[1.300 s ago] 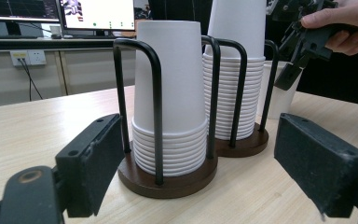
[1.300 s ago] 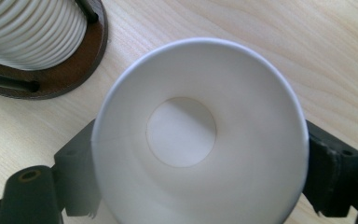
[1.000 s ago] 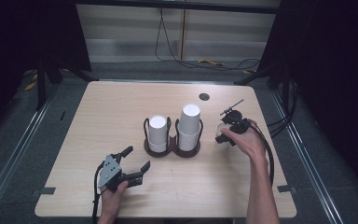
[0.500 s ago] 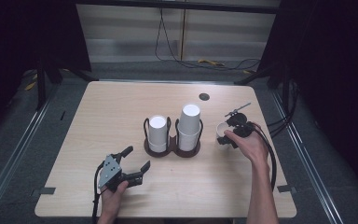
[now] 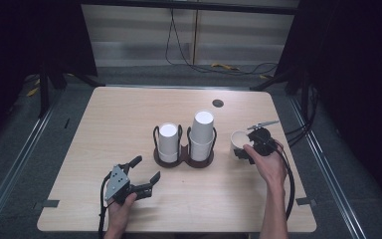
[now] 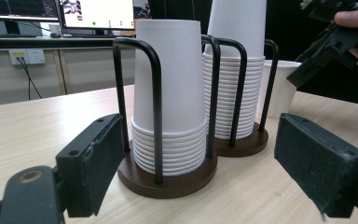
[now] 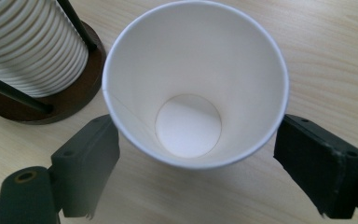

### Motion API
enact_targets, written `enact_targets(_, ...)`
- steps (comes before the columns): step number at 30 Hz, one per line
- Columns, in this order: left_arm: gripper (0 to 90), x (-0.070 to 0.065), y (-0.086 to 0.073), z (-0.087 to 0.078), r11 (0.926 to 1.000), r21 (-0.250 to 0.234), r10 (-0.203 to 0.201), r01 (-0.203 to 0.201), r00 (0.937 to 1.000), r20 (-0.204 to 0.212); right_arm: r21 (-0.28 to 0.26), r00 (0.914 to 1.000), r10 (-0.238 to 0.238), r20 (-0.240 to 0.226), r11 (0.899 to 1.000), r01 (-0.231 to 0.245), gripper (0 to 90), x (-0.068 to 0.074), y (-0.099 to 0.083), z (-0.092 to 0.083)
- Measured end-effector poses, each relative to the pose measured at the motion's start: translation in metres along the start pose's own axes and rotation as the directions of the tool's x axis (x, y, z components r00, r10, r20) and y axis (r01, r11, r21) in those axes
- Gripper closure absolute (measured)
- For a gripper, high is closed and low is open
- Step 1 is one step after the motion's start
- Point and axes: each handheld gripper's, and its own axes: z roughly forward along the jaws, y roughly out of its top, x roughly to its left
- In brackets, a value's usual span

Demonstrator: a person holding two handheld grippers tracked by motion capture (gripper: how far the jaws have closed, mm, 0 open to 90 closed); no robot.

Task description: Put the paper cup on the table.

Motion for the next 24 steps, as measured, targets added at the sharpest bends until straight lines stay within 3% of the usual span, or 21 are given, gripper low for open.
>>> enact_targets(6,15.7,0.0,0.0,0.0,1.0,0.001,-0.007,0.007,1.0,0.0,-0.085,0.9991,0.039,0.016,0.996,-0.037,13.8,0.005,-0.016,-0.008)
enact_targets(11,15.8,0.0,0.0,0.0,1.0,0.004,-0.001,0.001,1.0,-0.001,-0.162,0.9975,0.065,0.028,0.985,-0.06,13.5,0.017,-0.033,-0.014)
enact_targets(18,15.8,0.0,0.0,0.0,1.0,0.007,0.001,-0.001,1.0,-0.002,-0.286,0.9926,0.108,0.055,0.954,-0.088,13.4,0.033,-0.056,-0.022)
enact_targets(21,15.8,0.0,0.0,0.0,1.0,0.004,-0.001,0.001,1.0,-0.002,-0.331,0.9937,0.094,0.061,0.941,-0.069,13.5,0.038,-0.064,-0.021)
enact_targets(24,15.8,0.0,0.0,0.0,1.0,0.006,0.001,-0.001,1.0,-0.002,-0.41,0.9943,0.085,0.065,0.91,-0.051,13.4,0.045,-0.07,-0.02)
